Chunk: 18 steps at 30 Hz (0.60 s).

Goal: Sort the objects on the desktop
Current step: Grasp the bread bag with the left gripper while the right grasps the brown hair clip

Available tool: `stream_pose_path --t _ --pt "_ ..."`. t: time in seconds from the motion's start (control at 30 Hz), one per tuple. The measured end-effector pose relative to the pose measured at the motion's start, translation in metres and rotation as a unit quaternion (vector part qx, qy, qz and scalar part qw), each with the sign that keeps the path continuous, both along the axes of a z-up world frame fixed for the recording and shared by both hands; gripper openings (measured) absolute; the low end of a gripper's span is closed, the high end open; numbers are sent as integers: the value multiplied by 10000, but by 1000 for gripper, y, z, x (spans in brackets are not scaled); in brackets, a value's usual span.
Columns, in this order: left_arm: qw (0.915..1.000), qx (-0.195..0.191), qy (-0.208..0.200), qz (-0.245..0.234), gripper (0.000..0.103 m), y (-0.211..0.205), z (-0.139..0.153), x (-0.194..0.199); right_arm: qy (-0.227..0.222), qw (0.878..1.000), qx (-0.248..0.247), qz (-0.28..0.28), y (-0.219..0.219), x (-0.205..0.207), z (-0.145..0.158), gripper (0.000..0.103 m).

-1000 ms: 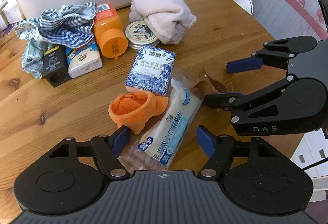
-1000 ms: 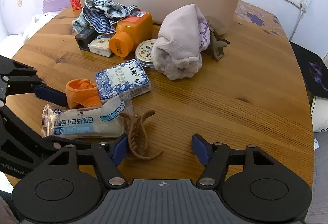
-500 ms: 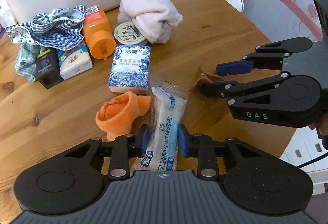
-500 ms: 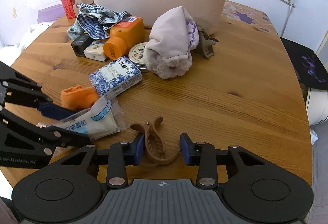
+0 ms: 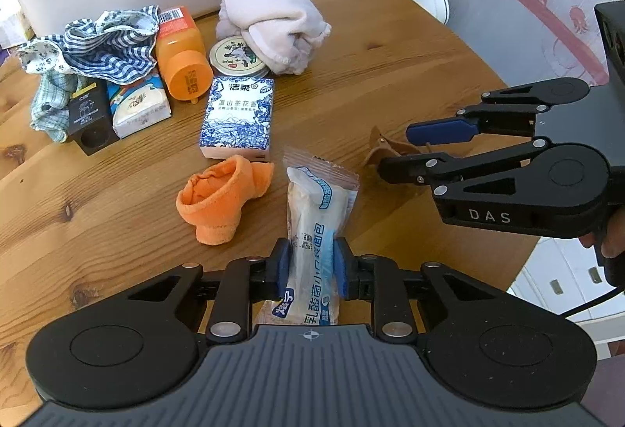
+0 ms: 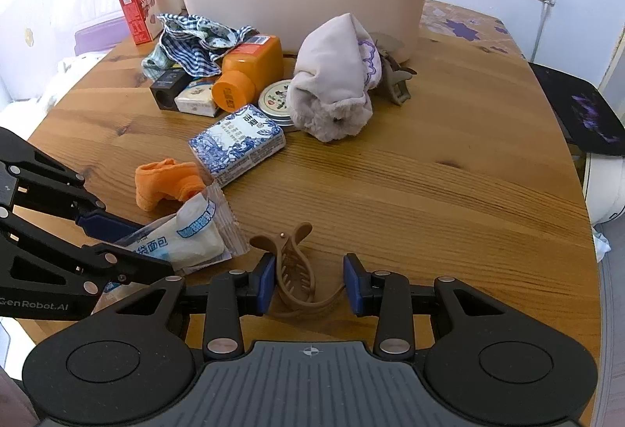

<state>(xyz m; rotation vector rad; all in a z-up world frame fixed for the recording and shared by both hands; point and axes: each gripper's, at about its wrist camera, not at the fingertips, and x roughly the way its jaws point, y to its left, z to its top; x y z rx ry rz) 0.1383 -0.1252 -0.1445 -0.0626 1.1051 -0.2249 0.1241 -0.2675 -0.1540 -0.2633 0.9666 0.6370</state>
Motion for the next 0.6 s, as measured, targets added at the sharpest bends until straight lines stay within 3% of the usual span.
stream_pose_path --t 0.6 --pt "9979 -95 -299 565 23 40 31 -21 -532 9979 286 -240 -9 -5 44 35"
